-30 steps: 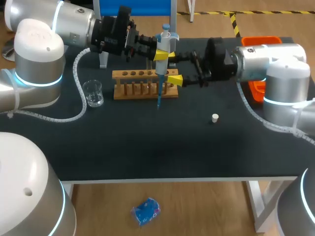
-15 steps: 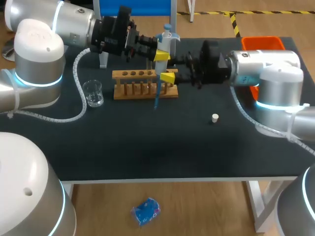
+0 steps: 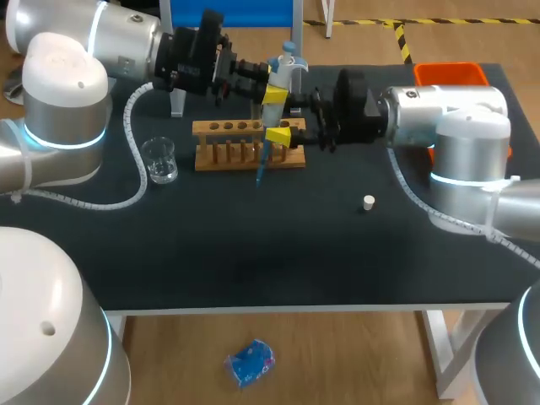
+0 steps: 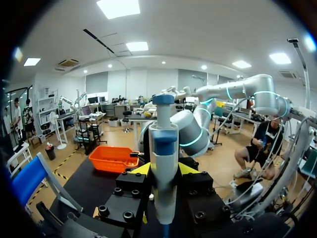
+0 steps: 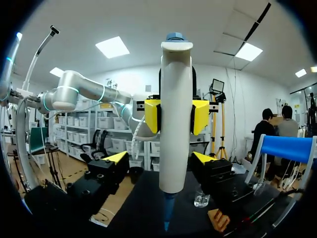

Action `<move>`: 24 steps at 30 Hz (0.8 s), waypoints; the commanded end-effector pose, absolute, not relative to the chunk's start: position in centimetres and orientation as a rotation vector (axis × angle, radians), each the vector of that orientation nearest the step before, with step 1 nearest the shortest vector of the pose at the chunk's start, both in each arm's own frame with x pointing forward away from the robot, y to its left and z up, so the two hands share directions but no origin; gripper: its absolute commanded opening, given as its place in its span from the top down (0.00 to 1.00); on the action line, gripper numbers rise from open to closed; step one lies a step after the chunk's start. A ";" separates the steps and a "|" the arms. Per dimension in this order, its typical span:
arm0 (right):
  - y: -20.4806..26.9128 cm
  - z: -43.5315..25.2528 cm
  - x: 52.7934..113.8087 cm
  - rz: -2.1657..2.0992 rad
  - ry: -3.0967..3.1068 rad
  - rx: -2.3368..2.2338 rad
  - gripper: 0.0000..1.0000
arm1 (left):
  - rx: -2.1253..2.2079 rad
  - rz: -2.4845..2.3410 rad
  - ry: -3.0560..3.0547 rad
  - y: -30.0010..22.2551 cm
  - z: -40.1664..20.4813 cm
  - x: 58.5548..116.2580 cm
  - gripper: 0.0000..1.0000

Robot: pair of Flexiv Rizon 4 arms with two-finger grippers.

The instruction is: Invert the test tube, pick up the pipette, mount the tip to pipette, aspirate from beaker and dispense into the tube, eject the tip, return the pipette, and cap with the stopper.

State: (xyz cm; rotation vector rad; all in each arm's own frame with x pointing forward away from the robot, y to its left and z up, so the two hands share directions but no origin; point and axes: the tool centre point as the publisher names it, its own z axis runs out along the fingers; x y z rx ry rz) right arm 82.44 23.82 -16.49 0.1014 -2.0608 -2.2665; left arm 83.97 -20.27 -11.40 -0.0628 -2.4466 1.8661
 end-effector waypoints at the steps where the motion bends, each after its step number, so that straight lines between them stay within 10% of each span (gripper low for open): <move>1: 23.7 -16.6 82.2 -2.273 -2.065 0.087 0.00 | -0.064 1.861 -2.446 -20.3 -11.3 84.1 1.00; 18: 24.7 -16.2 83.0 -2.341 -2.010 0.074 0.00 | -0.064 1.861 -2.446 -20.3 -11.3 84.1 1.00; 20: 24.8 -16.2 83.0 -2.345 -2.004 0.068 0.52 | -0.064 1.861 -2.446 -20.3 -11.3 84.1 1.00; 24: 24.7 -16.3 83.0 -2.354 -1.997 0.059 0.73 | -0.064 1.861 -2.446 -20.3 -11.3 84.1 1.00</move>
